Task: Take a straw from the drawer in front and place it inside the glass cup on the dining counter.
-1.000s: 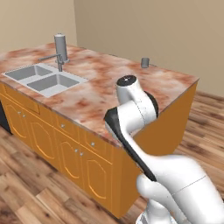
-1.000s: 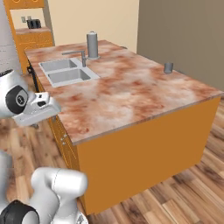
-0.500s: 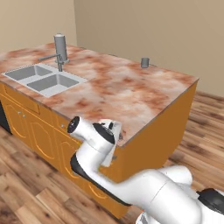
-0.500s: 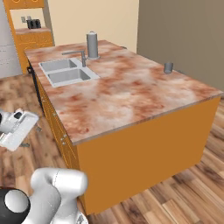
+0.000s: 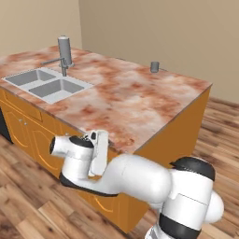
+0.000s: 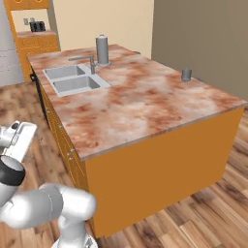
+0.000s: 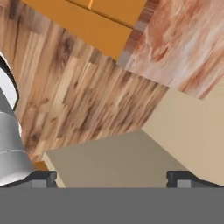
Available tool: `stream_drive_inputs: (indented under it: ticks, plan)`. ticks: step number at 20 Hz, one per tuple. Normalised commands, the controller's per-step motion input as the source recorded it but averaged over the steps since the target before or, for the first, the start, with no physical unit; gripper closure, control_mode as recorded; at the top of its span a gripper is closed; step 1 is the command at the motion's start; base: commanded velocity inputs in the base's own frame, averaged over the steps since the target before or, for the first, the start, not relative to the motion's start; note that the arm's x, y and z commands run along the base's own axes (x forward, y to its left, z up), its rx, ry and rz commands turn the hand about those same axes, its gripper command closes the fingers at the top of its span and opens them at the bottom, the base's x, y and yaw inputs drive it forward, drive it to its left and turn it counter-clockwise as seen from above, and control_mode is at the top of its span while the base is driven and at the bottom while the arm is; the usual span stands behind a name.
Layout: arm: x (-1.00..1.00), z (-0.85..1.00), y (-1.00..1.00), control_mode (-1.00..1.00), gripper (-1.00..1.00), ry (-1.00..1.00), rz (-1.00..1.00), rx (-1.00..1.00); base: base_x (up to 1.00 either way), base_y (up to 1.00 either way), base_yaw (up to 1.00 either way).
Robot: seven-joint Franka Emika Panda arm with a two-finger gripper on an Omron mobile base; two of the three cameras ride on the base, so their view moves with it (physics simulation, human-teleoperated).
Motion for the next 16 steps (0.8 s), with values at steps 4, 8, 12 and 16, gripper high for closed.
stream_drive_inputs:
  ticks: [4,8,12,16]
  plan:
    - [0.69,-0.41,0.05,-1.0,-1.0,0.17,0.04,-0.25,0.0,0.0,0.0]
    - [0.61,-0.48,0.21,-1.0,-1.0,0.28,0.01,-0.24,0.0,0.0,0.0]
    - [0.6,-0.56,0.21,-1.0,-1.0,0.34,0.07,-0.23,0.0,0.0,0.0]
    - [0.48,-0.48,0.07,-1.0,-1.0,0.2,0.11,-0.13,0.0,0.0,0.0]
